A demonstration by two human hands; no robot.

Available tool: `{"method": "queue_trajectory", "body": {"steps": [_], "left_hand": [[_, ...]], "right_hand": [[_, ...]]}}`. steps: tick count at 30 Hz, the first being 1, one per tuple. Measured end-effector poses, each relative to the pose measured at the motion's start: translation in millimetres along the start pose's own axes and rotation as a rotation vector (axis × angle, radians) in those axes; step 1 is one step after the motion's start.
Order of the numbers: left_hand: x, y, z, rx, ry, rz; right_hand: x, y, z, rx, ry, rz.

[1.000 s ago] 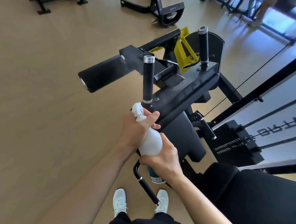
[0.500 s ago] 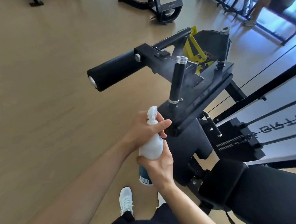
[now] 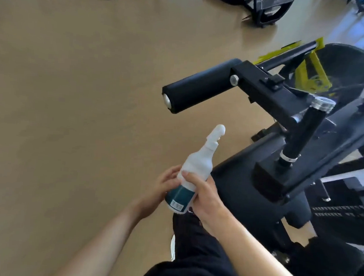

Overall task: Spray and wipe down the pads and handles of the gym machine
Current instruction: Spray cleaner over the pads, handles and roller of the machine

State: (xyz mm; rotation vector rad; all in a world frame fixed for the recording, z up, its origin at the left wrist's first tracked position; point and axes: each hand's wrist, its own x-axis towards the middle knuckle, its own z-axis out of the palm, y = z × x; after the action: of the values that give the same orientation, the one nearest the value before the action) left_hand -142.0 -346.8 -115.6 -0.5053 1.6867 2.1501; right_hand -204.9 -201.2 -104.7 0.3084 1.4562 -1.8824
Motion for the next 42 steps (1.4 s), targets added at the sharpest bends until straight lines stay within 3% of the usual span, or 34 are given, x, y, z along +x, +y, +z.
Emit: {"method": "queue_trajectory", "body": {"steps": [5,8,11,17,20,26,28,31,36,39,42], "left_hand": [[42,26,-41,0.114,0.042,-0.015],[78,46,-77,0.188,0.081,-0.014],[117,71,-114,0.303,0.043,-0.054],[201,128,-175,0.462,-0.116,-0.182],[237,143,-194,0.523,-0.185,-0.273],[333,163,-217,0.526,0.177,-0.096],[369,171,-224,0.655,0.188,-0.051],[421,175,-230,0.86,-0.051,-0.032],[464,160,-234,1.219,-0.37,-0.067],[478,158,-262,1.204,-0.521,-0.096],[508,179,-287,1.009,-0.731,-0.25]], "right_hand": [[69,-23,32,0.049,0.008,0.022],[134,-48,45,0.039,0.113,-0.058],[197,-73,55,0.015,0.216,-0.042],[280,-105,71,0.226,0.288,-0.007],[302,-121,70,0.068,0.349,0.008],[323,-135,55,-0.471,0.292,-0.025],[327,-139,52,-0.554,0.292,-0.04],[335,-143,53,-0.578,0.39,-0.069],[357,-156,81,-0.522,0.712,0.016],[370,-161,106,-0.46,0.878,0.137],[376,-168,127,-0.286,0.847,0.175]]}}
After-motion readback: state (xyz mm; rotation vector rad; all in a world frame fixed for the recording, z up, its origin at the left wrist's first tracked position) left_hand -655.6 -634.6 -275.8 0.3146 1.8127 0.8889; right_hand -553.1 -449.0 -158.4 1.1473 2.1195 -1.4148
